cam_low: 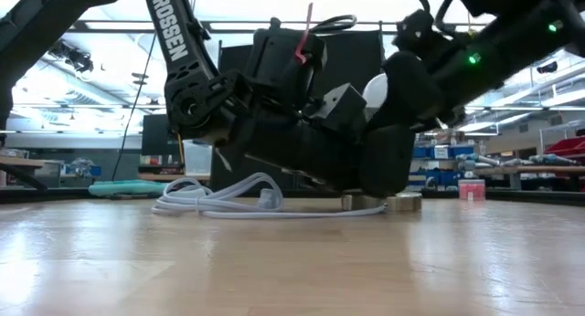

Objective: Screw lightbulb
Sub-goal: Insert the lightbulb into the lamp

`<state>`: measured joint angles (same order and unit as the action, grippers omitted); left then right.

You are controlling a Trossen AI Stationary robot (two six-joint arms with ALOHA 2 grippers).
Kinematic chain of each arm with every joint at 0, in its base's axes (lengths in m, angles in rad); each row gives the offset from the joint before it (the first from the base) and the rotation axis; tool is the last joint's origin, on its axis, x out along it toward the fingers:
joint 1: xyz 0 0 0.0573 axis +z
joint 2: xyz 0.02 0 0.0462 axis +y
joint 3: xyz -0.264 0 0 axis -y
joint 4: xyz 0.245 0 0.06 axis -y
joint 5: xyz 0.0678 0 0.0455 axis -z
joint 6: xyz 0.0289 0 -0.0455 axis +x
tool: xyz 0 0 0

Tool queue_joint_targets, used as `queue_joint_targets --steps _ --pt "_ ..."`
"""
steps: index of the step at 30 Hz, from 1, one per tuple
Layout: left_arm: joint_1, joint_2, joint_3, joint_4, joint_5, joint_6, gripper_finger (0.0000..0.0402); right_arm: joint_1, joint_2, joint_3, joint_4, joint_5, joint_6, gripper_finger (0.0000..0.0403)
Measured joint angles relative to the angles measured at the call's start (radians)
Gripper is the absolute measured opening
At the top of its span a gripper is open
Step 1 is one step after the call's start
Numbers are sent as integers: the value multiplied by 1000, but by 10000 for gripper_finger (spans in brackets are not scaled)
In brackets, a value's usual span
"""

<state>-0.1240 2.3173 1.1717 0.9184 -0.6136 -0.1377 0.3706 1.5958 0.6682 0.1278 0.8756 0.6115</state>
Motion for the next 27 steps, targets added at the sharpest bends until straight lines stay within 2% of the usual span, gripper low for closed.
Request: queue_joint_targets --steps 6,10,23,27 --pt "-2 0 0 3 10 18 193 2 26 1 60 0 -55 226" --pt "-2 -1 1 3 30 13 193 2 10 2 71 -23 -96 232" --pt "-2 -3 3 -5 66 -4 193 -22 -88 2 -67 -200 -116 339" --pt "-2 -3 3 -7 68 -5 193 -35 -124 2 -109 -241 -129 353"
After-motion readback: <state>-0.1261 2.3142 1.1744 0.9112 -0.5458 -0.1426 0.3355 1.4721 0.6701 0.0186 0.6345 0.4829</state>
